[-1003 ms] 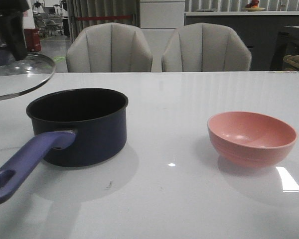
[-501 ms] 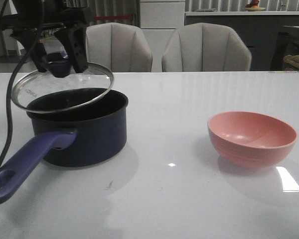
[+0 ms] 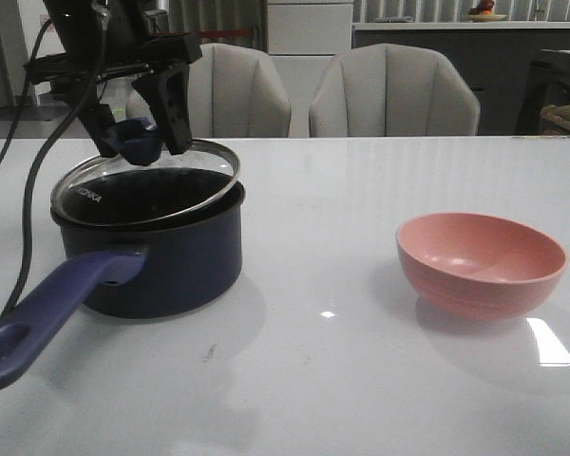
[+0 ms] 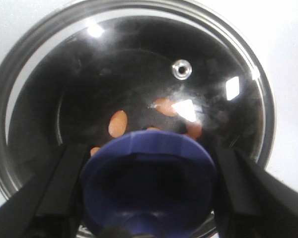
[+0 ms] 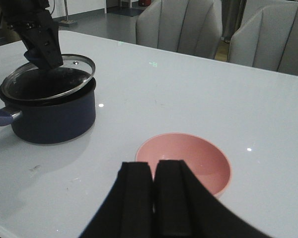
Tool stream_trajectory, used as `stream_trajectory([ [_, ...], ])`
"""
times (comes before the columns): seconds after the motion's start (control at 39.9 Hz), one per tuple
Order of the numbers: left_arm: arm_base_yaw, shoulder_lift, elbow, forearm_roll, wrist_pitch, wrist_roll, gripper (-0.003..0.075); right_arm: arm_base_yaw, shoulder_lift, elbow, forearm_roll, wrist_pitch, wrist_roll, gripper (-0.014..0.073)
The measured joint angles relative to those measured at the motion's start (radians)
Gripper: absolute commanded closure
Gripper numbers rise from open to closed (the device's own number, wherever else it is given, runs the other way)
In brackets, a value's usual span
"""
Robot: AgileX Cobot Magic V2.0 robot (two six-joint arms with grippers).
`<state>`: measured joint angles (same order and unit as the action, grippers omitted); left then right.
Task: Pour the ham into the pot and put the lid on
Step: 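Move the lid over the saucepan and lower it onto the rim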
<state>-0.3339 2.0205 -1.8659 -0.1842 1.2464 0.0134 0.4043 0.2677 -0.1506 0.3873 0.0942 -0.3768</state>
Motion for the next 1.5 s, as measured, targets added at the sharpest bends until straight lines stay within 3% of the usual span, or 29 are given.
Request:
stream_trajectory([
  [1.25, -0.008, -0.006, 0.021, 0.008, -0.015, 0.022, 0.0437, 0.000, 0.000, 0.000, 0.000, 0.000, 0.000, 0.0446],
  [1.5, -0.010, -0.006, 0.021, 0.014, -0.015, 0.022, 0.0343, 0.000, 0.000, 0.000, 0.000, 0.000, 0.000, 0.0446],
])
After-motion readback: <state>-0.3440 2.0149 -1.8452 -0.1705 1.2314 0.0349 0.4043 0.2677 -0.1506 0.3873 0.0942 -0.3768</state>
